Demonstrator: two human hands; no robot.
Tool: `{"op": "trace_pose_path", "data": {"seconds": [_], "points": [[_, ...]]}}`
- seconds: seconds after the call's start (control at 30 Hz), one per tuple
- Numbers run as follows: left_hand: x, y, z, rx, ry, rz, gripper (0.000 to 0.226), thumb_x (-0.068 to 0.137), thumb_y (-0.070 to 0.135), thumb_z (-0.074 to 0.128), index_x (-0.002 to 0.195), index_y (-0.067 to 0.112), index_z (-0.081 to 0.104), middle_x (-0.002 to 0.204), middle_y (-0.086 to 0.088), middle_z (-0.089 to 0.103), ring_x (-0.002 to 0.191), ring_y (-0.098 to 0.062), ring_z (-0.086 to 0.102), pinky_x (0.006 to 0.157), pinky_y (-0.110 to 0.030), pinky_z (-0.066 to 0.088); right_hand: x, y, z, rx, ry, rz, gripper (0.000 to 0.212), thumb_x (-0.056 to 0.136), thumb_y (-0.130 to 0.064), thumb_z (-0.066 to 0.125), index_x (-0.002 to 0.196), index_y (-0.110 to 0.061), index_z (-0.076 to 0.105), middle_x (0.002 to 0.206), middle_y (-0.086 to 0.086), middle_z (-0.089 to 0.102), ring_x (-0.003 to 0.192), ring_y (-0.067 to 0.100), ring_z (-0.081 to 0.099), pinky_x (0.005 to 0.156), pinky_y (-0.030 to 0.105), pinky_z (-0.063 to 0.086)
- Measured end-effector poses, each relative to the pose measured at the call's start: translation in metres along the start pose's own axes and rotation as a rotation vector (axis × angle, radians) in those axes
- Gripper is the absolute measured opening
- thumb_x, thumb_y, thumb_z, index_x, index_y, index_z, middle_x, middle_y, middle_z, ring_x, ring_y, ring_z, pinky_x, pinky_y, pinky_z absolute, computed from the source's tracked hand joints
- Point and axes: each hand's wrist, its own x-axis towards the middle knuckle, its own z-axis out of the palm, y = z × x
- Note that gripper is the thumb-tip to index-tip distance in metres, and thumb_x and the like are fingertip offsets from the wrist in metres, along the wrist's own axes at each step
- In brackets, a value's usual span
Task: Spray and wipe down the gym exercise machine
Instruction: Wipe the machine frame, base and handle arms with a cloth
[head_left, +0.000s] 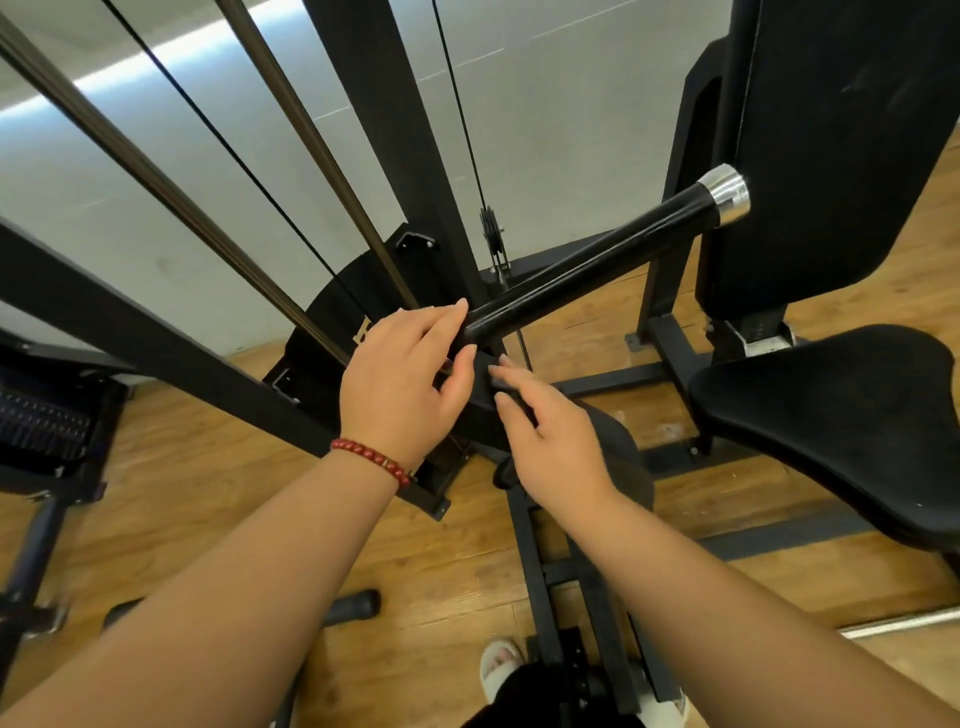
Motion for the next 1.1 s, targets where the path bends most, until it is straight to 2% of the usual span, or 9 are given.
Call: {"op": "trace_pose_path", "data": {"seconds": [0.07,0.13,0.27,0.33,0.5,0.57,0.73,0.97,1.1], "points": [[0.0,-0.001,0.001,-0.004,0.035,0.0,0.04,0.092,0.028,0.054,0.127,0.01,0.062,0.109,-0.006,0.068,0.103,-0.023,0.062,0.093,-0.029,0.037,-0.004,0.01,-0.005,-0.015,0.003,-0.025,0.034,0.102,-0.022,0.048,0.135,-0.025,0.056,0.132,-0.024,0.046,0.129,-0.008,0.039,0.105,0.007,0.03],[-0.003,0.0,-0.001,0.004,0.071,0.023,0.038,0.093,0.027,0.053,0.126,0.011,0.062,0.112,-0.005,0.067,0.108,-0.023,0.059,0.101,-0.032,0.035,-0.002,0.034,-0.017,-0.044,0.064,0.14,0.032,0.103,-0.023,0.045,0.133,-0.025,0.057,0.13,-0.019,0.052,0.124,-0.003,0.045,0.098,0.008,0.033],[-0.034,0.015,-0.003,0.025,0.054,0.359,0.037,0.091,0.023,0.053,0.124,0.012,0.063,0.128,-0.006,0.062,0.127,-0.022,0.046,0.118,-0.042,0.016,0.004,0.066,-0.032,-0.12,0.151,0.523,0.032,0.104,-0.027,0.042,0.133,-0.025,0.056,0.135,-0.001,0.057,0.123,0.018,0.052,0.089,0.022,0.036],[-0.045,0.028,-0.003,-0.005,-0.021,0.409,0.038,0.09,0.023,0.051,0.123,0.011,0.065,0.131,-0.008,0.06,0.129,-0.023,0.044,0.117,-0.04,0.02,0.001,0.054,-0.025,-0.093,0.177,0.469,0.031,0.103,-0.025,0.045,0.131,-0.025,0.058,0.131,-0.003,0.059,0.118,0.013,0.053,0.091,0.02,0.038],[-0.027,0.035,0.006,0.091,-0.205,0.361,0.04,0.087,0.028,0.05,0.12,0.012,0.066,0.127,-0.006,0.063,0.126,-0.024,0.053,0.108,-0.038,0.034,-0.027,0.026,-0.008,0.021,0.093,0.032,0.034,0.101,-0.017,0.05,0.133,-0.025,0.057,0.125,-0.016,0.06,0.117,-0.006,0.053,0.098,0.01,0.04],[-0.022,0.034,0.015,0.219,-0.253,0.406,0.046,0.088,0.033,0.047,0.124,0.01,0.064,0.128,-0.008,0.063,0.126,-0.026,0.053,0.108,-0.04,0.037,-0.021,0.043,-0.015,-0.017,0.122,0.087,0.032,0.102,-0.018,0.048,0.132,-0.023,0.058,0.126,-0.014,0.06,0.119,-0.002,0.053,0.1,0.014,0.04],[-0.031,0.025,0.039,0.488,-0.249,0.467,0.056,0.098,0.039,0.027,0.13,0.008,0.06,0.129,-0.009,0.062,0.117,-0.027,0.057,0.098,-0.04,0.03,-0.002,0.082,-0.036,-0.088,0.207,0.534,0.031,0.104,-0.027,0.041,0.129,-0.024,0.059,0.13,-0.002,0.059,0.121,0.017,0.051,0.091,0.023,0.035],[-0.031,0.013,0.058,0.495,-0.014,0.605,0.039,0.099,0.033,0.032,0.093,0.015,0.067,0.087,0.002,0.063,0.084,-0.02,0.06,0.077,-0.036,0.031,-0.025,0.06,-0.01,0.008,0.215,0.21,0.032,0.1,-0.024,0.052,0.131,-0.027,0.059,0.13,-0.02,0.052,0.124,-0.005,0.045,0.101,0.011,0.032],[-0.03,0.011,0.063,0.488,0.05,0.619,0.036,0.1,0.034,0.035,0.091,0.015,0.066,0.085,0.002,0.062,0.082,-0.021,0.059,0.077,-0.036,0.031,-0.016,0.086,-0.025,0.007,0.266,0.351,0.027,0.102,-0.025,0.048,0.126,-0.025,0.062,0.121,-0.013,0.059,0.119,0.007,0.053,0.092,0.014,0.037]]}}
